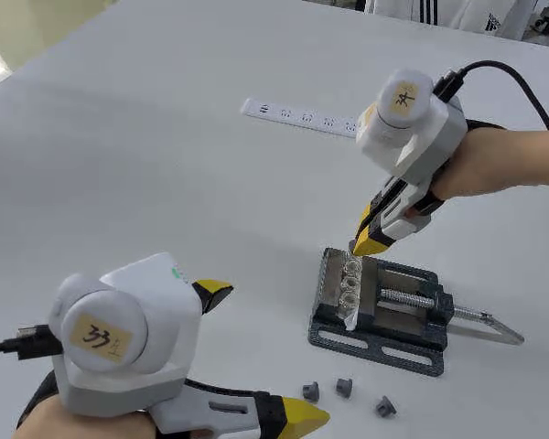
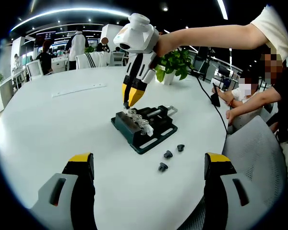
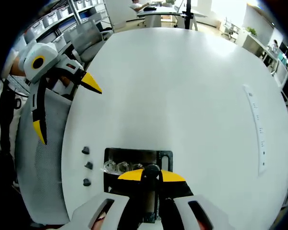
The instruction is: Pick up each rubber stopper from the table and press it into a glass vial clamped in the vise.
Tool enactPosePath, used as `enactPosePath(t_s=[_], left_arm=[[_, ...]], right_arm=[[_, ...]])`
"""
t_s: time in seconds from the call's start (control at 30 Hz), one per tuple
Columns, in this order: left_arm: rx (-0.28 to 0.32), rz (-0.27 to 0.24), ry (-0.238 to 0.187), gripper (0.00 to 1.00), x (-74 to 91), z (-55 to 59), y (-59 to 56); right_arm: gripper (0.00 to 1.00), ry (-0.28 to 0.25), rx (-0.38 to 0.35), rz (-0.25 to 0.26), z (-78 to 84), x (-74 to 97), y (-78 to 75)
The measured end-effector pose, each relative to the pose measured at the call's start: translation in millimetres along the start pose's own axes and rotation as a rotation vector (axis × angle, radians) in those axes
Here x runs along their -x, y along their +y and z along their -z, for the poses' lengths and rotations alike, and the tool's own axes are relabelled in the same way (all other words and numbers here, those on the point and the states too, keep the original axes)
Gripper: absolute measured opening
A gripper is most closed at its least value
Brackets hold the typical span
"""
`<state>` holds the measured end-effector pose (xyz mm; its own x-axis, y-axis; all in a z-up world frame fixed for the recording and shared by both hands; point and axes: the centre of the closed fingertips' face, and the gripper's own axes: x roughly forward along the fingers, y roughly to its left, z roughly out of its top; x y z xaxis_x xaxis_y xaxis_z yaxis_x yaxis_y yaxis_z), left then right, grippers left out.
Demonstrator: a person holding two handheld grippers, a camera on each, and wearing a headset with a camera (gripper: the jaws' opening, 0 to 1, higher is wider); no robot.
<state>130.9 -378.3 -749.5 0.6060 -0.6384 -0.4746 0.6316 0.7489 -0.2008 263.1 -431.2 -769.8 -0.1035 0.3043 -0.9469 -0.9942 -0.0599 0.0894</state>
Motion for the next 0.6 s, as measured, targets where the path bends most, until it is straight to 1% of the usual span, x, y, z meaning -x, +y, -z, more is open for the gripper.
enactPosePath(t_s=[0.23, 0.27, 0.33, 0.37, 0.4, 0.47, 0.5, 0.53, 0.6], left_arm=[[-0.001, 0.002, 0.001, 0.95, -0.4, 0.0, -0.2], [0.001, 0.003, 0.000, 0.95, -0.6, -0.6, -0.3], [-0.001, 0.001, -0.001, 0.95, -0.4, -1.4, -0.3], [0.000, 0.003, 0.000, 0.95, -0.3, -1.3, -0.4], [-0.001, 0.002, -0.001, 0.95, -0.1, -1.3, -0.2], [0.002, 0.000, -0.001, 0.95, 0.5, -0.6, 0.5], [0.003, -0.001, -0.002, 0.95, 0.7, -0.4, 0.6], [0.004, -0.001, -0.001, 0.95, 0.9, 0.0, 0.6], [0.002, -0.001, 0.003, 0.95, 1.6, 1.5, 1.0]], right_arm=[[0.08, 0.001, 0.020, 0.003, 0.0, 0.0, 0.2], [0.09, 0.010, 0.027, -0.002, 1.5, -1.0, 0.8], [0.14, 0.031, 0.022, -0.012, 6.6, -4.7, 3.5], [0.18, 0.033, 0.028, -0.007, 8.0, -6.6, 4.6], [0.20, 0.032, 0.031, -0.005, 8.6, -7.0, 5.4], [0.20, -0.022, -0.019, 0.003, 1.9, -6.6, 4.0], [0.22, -0.025, -0.022, -0.003, 2.3, -8.2, 2.0], [0.23, -0.015, -0.019, -0.006, 3.7, -8.2, 3.3], [0.25, -0.013, -0.011, -0.003, 4.3, -7.5, 4.5]])
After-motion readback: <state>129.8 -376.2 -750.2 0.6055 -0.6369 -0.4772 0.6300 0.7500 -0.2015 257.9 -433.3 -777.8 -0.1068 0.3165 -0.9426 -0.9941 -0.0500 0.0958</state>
